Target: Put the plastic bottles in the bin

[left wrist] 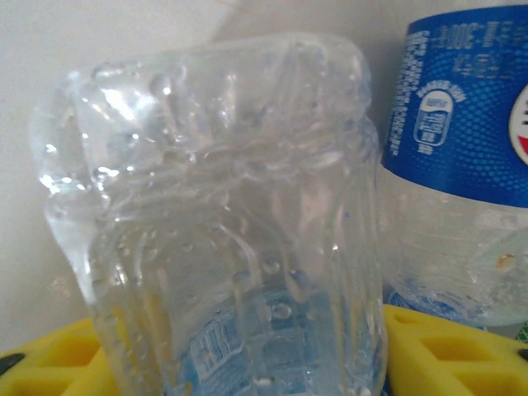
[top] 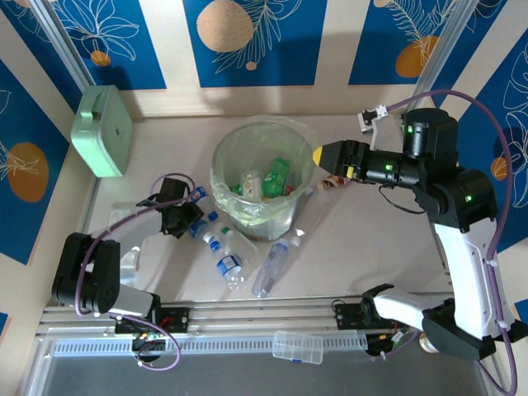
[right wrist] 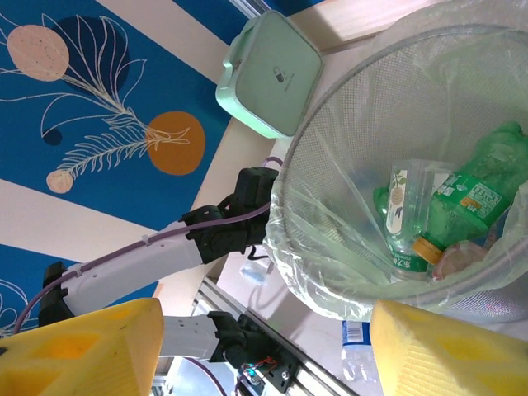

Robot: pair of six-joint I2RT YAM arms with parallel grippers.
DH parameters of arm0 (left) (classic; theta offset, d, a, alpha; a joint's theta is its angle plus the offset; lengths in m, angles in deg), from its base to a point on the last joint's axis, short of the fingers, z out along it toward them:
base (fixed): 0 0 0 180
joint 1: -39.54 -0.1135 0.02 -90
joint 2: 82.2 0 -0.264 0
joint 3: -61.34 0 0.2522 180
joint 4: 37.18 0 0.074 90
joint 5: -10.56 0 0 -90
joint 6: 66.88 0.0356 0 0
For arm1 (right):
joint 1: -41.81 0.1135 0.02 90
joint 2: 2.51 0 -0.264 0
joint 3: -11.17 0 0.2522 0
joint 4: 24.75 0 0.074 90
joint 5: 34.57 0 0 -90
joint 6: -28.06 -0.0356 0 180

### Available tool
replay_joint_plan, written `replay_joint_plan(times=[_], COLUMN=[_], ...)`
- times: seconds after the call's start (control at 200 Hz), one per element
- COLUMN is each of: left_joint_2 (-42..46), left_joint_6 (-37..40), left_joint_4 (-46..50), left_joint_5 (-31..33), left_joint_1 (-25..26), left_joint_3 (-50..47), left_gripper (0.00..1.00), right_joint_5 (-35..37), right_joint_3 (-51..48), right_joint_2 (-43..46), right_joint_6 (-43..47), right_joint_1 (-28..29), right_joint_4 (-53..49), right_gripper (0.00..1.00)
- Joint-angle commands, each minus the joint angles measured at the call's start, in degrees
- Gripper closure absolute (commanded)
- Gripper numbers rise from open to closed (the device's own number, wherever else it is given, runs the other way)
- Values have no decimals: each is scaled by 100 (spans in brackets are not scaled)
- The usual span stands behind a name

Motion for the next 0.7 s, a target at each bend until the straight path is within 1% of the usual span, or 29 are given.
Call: replay_joint_plan(times=[0.0,0.21,0.455,0.695], left_joint_2=[-152,188,926,1620], left_joint_6=[158,424,521,508], left_joint_4=[315,371,908,1553], left_joint_5=[36,-46,73,60], left_joint_1=[-88,-82,-86,-83], left_joint_3=[-17,59,95,466], left_gripper=[49,52,53,54], right_joint_5=[-193,-143,47,360], right_joint_3=[100,177,480,551], right_joint_2=[-74,-241,-438,-502], right_joint_6=[-142,-181,-88,-98], right_joint_1=[-38,-30,-30,12], right_joint_4=[135,197,214,338], right_gripper=[32,32,32,33])
